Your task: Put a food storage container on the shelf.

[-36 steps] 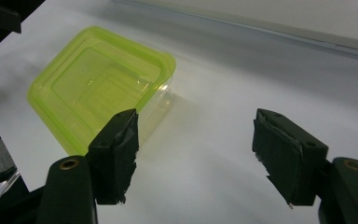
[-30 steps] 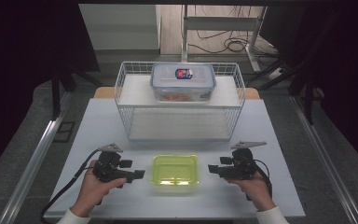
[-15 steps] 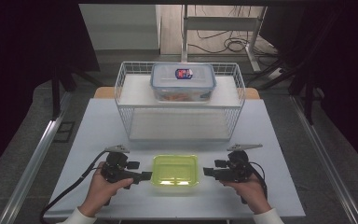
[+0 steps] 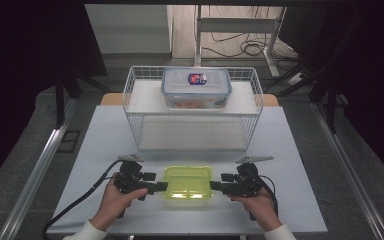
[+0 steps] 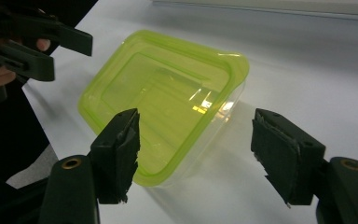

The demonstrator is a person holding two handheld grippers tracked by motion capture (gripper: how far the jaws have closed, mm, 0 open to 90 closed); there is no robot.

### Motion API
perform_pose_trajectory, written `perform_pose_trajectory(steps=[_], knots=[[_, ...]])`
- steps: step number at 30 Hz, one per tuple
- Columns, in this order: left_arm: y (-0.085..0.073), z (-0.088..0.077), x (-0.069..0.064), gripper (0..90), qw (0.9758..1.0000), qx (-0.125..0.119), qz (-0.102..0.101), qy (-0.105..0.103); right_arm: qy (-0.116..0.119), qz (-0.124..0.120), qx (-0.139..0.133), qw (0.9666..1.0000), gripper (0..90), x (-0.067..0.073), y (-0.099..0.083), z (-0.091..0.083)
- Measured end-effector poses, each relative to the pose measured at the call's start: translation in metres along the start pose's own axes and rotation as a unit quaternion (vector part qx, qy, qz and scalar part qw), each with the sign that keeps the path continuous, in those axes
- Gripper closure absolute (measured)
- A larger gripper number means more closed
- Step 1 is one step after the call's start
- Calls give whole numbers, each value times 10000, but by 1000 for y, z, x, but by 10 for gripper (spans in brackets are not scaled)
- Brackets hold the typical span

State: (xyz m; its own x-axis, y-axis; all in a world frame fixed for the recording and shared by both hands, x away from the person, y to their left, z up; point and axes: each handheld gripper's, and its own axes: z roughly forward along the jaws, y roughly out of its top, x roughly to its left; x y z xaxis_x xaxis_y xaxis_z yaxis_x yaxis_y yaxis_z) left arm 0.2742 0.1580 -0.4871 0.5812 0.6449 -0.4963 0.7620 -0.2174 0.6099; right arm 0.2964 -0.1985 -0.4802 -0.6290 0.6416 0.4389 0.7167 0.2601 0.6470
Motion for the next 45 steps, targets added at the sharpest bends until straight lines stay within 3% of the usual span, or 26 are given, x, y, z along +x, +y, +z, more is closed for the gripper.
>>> perform_pose_trajectory(steps=[10, 16, 26, 27, 34, 36, 37, 45], knots=[[0, 19, 11, 349, 9995, 243, -223, 13, 27, 82, 179, 9998, 363, -2, 2, 19], [2, 27, 19, 455, 9984, 309, -399, -254, 41, 117, 227, 9997, 381, -5, 2, 26], [1, 33, 22, 511, 9973, 372, -515, -379, 56, 78, 364, 9993, 435, -6, 1, 35], [1, 33, 22, 513, 9971, 368, -539, -400, 147, 129, 365, 9991, 457, -7, 1, 37], [0, 30, 23, 602, 9970, 331, -565, -417, 187, 213, 342, 9990, 515, -9, 0, 35], [-2, 30, 22, 644, 9976, 288, -527, -329, 216, 252, 312, 9990, 559, -9, -1, 33], [-3, 29, 22, 644, 9977, 266, -520, -332, 203, 275, 318, 9989, 628, -9, -2, 32], [-9, 24, 13, 693, 9990, 73, -387, -233, 234, 315, 184, 9991, 685, -6, -11, 24]])
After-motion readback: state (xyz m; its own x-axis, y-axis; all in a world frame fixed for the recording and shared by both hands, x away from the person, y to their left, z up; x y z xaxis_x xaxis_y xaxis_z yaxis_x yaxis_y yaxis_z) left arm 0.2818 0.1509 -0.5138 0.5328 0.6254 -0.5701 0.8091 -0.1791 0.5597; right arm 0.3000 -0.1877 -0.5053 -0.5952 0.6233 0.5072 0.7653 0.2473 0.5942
